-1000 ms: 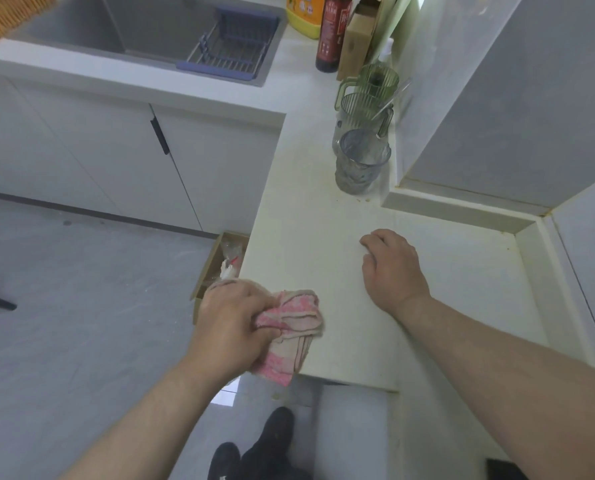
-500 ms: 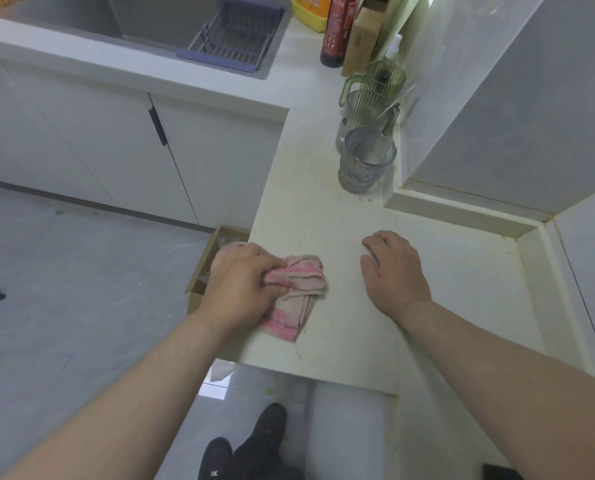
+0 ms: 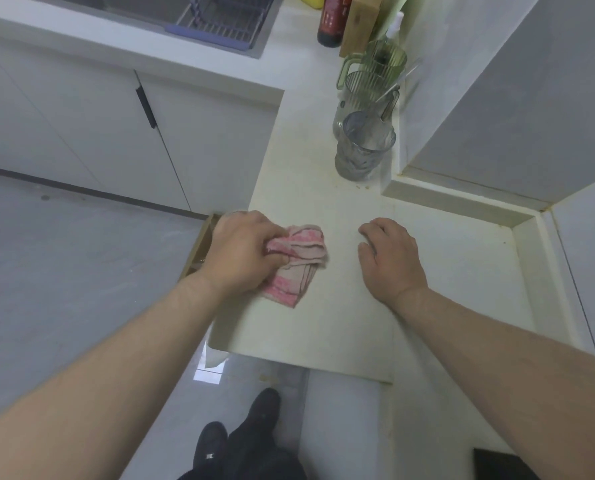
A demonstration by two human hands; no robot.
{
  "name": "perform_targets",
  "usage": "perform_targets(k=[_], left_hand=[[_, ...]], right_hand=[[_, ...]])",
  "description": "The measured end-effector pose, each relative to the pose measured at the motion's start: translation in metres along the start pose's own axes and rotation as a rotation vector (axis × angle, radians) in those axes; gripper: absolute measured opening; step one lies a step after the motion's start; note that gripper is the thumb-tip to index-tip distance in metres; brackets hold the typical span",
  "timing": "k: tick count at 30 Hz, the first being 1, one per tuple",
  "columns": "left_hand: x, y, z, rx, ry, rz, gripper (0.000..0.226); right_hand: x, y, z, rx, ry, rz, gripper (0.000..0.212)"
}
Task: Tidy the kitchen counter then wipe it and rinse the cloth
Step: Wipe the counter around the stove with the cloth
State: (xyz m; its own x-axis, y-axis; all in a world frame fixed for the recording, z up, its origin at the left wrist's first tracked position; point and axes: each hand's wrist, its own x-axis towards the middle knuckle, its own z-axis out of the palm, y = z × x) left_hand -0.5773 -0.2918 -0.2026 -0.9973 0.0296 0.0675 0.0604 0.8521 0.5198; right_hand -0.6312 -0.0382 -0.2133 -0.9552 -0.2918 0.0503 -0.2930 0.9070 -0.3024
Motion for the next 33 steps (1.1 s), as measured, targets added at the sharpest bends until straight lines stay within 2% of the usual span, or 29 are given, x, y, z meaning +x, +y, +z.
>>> perform_targets(k=[4, 11, 15, 21, 27, 33], left_hand=[[-0.041, 0.005, -0.001, -0.019, 0.024, -0.01, 0.045], [-0.09, 0.018, -0.002, -0.022, 0.011, -0.031, 0.037], [-0.108, 0.021, -0.003, -0.019, 0.042, -0.012, 0.041], [-0.097, 0.015, 0.0, -0.029, -0.004, -0.027, 0.042], [-0.058, 0.012, 0.002, -0.057, -0.002, -0.107, 0.046], [-0.017, 0.01, -0.003, -0.055, 0.011, -0.118, 0.048]], right_hand=[[0.0, -0.001, -0.003, -0.006, -0.007, -0.006, 0.041], [-0.012, -0.009, -0.017, -0.003, -0.126, 0.023, 0.068], [-0.052, -0.022, -0.014, 0.001, -0.202, -0.066, 0.065], [-0.109, -0.024, -0.006, 0.132, -0.128, -0.111, 0.048], [-0.109, -0.025, -0.006, 0.164, -0.165, -0.059, 0.059], [-0.084, -0.036, -0.009, 0.217, -0.117, -0.05, 0.067]])
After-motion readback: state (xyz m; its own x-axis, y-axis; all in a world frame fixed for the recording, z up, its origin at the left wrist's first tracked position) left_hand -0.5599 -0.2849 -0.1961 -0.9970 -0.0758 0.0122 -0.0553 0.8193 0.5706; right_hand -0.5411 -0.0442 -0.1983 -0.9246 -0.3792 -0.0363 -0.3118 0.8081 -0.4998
